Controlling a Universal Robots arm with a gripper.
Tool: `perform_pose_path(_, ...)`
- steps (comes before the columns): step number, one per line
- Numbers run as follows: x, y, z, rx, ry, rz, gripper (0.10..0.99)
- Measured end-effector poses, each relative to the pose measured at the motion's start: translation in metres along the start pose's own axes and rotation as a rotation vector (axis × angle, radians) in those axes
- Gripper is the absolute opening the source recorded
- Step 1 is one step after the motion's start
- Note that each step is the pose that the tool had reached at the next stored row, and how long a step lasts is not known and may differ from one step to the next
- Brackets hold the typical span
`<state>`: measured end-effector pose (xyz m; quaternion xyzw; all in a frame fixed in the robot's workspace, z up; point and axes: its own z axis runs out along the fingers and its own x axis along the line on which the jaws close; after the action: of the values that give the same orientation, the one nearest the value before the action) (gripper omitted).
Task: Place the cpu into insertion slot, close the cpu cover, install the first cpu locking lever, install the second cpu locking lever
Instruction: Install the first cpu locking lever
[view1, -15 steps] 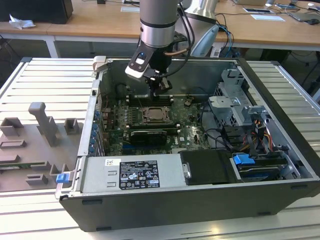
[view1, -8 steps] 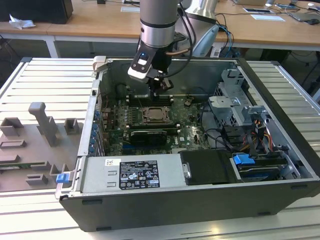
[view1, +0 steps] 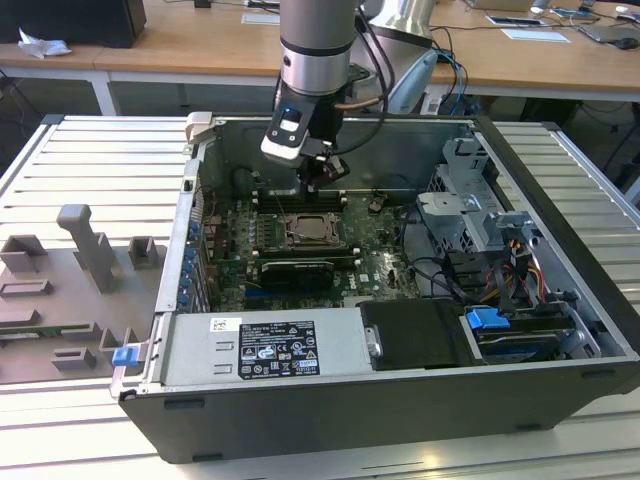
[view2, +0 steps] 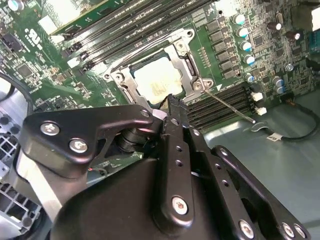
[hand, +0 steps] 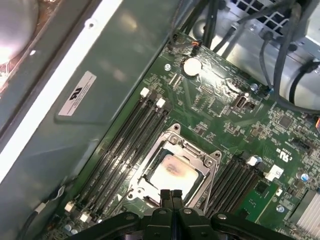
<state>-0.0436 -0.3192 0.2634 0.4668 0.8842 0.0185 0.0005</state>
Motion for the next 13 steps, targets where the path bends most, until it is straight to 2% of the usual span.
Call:
perform_pose_path(9, 0.0000, 0.0000, 0.0000, 0.002, 0.0047, -0.141, 0.106)
perform_pose_path(10, 0.0000, 0.0000, 0.0000, 0.003, 0.0058, -0.176, 0.106)
perform_pose_path(13, 0.0000, 0.0000, 0.0000, 0.004, 0.0073, -0.221, 0.106)
